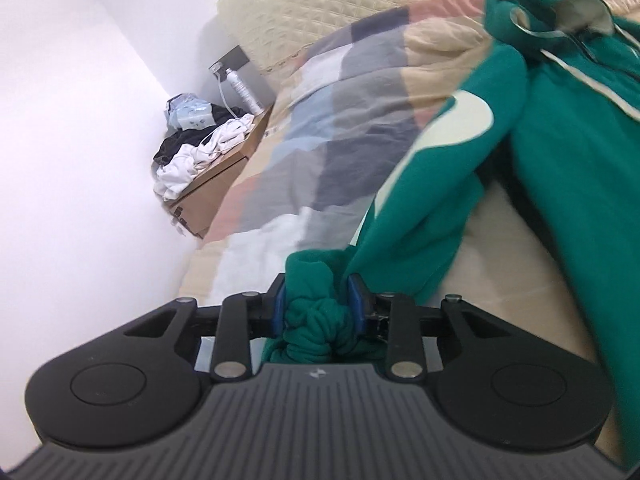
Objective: Fold large clothes
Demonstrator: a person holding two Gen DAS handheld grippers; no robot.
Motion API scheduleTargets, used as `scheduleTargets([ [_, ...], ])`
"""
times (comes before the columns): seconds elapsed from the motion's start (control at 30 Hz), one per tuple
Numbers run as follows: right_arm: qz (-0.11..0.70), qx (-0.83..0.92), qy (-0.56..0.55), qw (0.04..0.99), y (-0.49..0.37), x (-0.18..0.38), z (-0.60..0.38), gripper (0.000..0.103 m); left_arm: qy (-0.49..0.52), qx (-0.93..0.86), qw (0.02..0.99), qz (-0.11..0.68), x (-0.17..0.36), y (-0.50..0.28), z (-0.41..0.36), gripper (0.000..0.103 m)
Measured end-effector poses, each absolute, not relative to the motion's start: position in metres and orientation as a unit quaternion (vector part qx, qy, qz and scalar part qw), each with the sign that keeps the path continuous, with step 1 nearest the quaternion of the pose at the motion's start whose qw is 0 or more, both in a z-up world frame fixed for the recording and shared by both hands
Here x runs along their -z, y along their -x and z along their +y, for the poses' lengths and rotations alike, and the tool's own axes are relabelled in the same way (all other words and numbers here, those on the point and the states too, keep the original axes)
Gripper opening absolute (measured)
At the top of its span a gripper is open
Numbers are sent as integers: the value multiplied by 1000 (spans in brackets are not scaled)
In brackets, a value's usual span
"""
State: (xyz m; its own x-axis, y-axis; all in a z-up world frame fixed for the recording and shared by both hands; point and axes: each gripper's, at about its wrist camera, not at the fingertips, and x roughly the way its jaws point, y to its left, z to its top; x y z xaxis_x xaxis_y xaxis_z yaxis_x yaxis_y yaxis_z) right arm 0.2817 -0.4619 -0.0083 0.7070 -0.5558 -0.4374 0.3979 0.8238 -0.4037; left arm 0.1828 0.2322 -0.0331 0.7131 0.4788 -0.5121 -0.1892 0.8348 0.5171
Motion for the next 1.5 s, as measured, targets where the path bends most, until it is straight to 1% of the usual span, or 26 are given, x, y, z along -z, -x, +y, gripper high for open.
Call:
scheduleTargets([
  [0.1,249,279,157,914,-289,-26,-496,26,-209,-224,896,322,6,-191,262,32],
  [0.2,233,287,182,911,-304,-53,-518,26,-239,-269,882,305,-13,-205,289,30],
  [0.33,205,284,151,924,-320,-85,-529,26,-274,-336,853,291,-28,-234,329,28],
  [0.43,192,292,156,924,-334,-96,-540,26,-286,-386,832,277,-41,-257,357,27],
  [0.5,192,309,182,913,-342,-94,-544,26,-287,-410,822,271,-45,-276,375,27],
  [0.57,203,320,208,902,-357,-82,-549,26,-293,-427,811,271,-43,-295,387,27],
  [0.63,215,328,229,891,-370,-65,-554,26,-299,-442,798,278,-29,-317,398,27],
  [0.7,233,335,234,882,-383,-38,-564,26,-280,-453,794,293,-11,-338,410,27],
  [0.93,322,346,197,859,-410,86,-592,27,-201,-462,780,372,69,-379,449,27],
  [1.0,334,350,175,857,-409,112,-596,29,-178,-459,774,398,87,-382,458,27],
  [1.07,321,360,183,857,-409,127,-592,31,-170,-452,777,403,94,-389,460,27],
  [1.17,314,365,181,857,-408,126,-585,33,-148,-437,788,406,89,-396,456,29],
  [1.23,307,363,147,867,-401,116,-586,34,-120,-433,796,406,81,-398,452,40],
  [1.27,303,359,129,873,-396,111,-587,37,-96,-421,804,408,77,-393,446,51],
  [1.3,300,354,114,878,-392,104,-585,47,-87,-401,817,407,73,-389,437,61],
  [1.33,297,351,98,883,-385,100,-582,56,-86,-388,826,400,69,-384,426,66],
  [1.37,299,344,77,886,-381,95,-579,71,-79,-387,830,393,64,-377,415,70],
  [1.4,304,333,56,891,-378,89,-576,73,-61,-378,837,390,58,-369,404,71],
  [1.5,291,304,-6,907,-359,68,-558,73,-10,-349,854,386,42,-343,370,71],
])
